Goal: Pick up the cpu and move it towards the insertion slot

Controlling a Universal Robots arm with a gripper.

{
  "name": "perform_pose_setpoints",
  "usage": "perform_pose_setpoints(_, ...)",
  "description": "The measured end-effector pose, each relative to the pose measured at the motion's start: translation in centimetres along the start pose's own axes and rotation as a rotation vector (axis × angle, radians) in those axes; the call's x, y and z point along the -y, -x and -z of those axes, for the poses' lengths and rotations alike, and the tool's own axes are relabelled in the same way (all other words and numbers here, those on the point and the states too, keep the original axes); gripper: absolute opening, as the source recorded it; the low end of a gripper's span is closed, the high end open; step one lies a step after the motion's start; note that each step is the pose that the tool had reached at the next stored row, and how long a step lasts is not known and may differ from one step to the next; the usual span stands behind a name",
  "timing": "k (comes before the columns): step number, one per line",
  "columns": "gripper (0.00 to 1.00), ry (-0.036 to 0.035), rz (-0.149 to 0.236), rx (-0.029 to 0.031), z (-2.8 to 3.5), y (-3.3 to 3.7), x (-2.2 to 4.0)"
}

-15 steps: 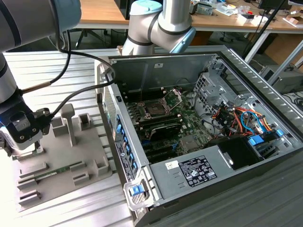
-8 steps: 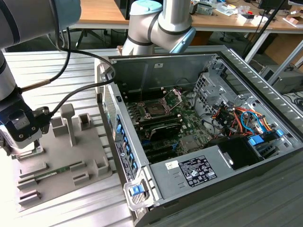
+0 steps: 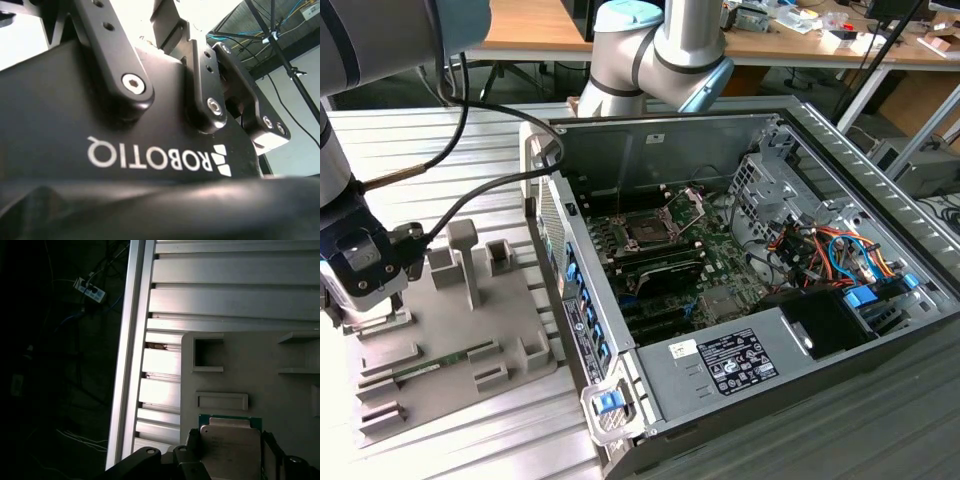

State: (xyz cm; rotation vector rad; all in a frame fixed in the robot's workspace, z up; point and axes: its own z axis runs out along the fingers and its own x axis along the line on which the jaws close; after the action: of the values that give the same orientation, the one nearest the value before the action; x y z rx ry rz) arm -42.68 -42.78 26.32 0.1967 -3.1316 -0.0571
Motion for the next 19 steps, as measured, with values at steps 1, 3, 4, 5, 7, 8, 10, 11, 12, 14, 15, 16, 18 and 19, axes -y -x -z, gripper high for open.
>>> perform_pose_setpoints(1,0.55,0.0,0.0,0.0001,0.04,0.0,0.0)
perform_pose_setpoints(3,0.55,0.0001,0.0,0.0001,0.1,0.0,0.0)
perform_pose_setpoints(4,0.55,0.0,0.0,0.0,0.14,0.0,-0.01)
perform_pose_setpoints(5,0.55,0.0001,0.0,0.0001,0.17,0.0,-0.01)
perform_pose_setpoints(7,0.55,0.0001,0.0,0.0001,0.22,0.0,-0.01)
perform_pose_setpoints(8,0.55,0.0001,0.0,0.0,0.25,0.0,-0.01)
perform_pose_setpoints(10,0.55,0.0,0.0,0.0,0.31,0.0,-0.01)
perform_pose_setpoints(11,0.55,0.0,0.0,-0.0002,0.37,0.0,-0.01)
perform_pose_setpoints(12,0.55,0.0,0.0,-0.0001,0.42,0.0,-0.01)
perform_pose_setpoints(14,0.55,0.0001,0.0,0.0001,0.51,0.0,-0.02)
perform_pose_setpoints(15,0.55,0.0001,0.0,0.0001,0.55,0.0,-0.02)
perform_pose_setpoints(16,0.55,0.0001,0.0,0.0001,0.59,0.0,-0.02)
perform_pose_setpoints(18,0.55,0.0001,0.0,0.0,0.67,0.0,-0.03)
perform_pose_setpoints(19,0.55,0.0001,0.0,0.0,0.71,0.0,-0.03)
